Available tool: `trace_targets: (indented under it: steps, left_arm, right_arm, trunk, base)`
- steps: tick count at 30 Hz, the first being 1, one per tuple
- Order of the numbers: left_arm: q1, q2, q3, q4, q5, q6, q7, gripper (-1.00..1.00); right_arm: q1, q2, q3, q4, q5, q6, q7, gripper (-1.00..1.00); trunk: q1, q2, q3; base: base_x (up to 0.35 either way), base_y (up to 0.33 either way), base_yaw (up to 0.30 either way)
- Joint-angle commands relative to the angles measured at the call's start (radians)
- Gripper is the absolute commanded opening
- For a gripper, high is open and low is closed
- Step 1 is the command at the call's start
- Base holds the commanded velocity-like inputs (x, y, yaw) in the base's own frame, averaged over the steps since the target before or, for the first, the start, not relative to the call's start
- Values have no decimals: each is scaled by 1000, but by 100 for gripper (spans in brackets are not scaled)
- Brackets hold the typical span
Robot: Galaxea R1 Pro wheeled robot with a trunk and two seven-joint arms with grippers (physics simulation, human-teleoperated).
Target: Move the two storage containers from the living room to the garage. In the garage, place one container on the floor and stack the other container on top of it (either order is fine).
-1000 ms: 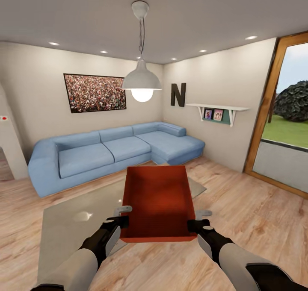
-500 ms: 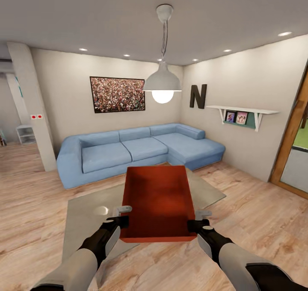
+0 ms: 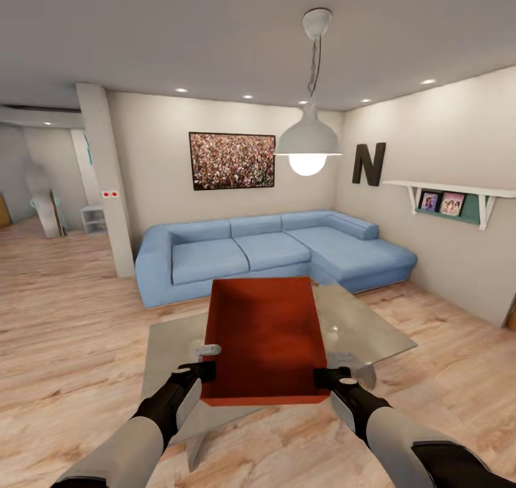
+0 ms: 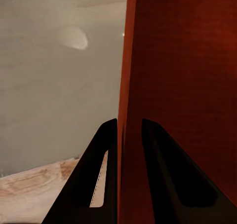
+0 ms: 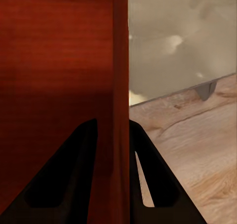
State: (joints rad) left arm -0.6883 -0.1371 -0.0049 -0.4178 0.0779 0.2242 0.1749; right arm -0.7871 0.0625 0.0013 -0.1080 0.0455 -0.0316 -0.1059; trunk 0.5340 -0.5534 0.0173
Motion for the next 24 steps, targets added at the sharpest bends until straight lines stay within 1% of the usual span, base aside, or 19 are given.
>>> trace_targets:
  steps: [1,24]
  left_arm:
    - [1,20,-12,0,-7,7,30,-100]
    - [1,20,-12,-2,-7,7,30,-100]
  right_arm:
    - [-1,0,-34,-2,5,-2,-1,-100]
    - [-1,0,-34,-2,5,-2,-1,-100]
  trunk:
    - [0,-1,0]
    - [0,-1,14]
  base:
    - [0,0,297]
    - [0,0,296]
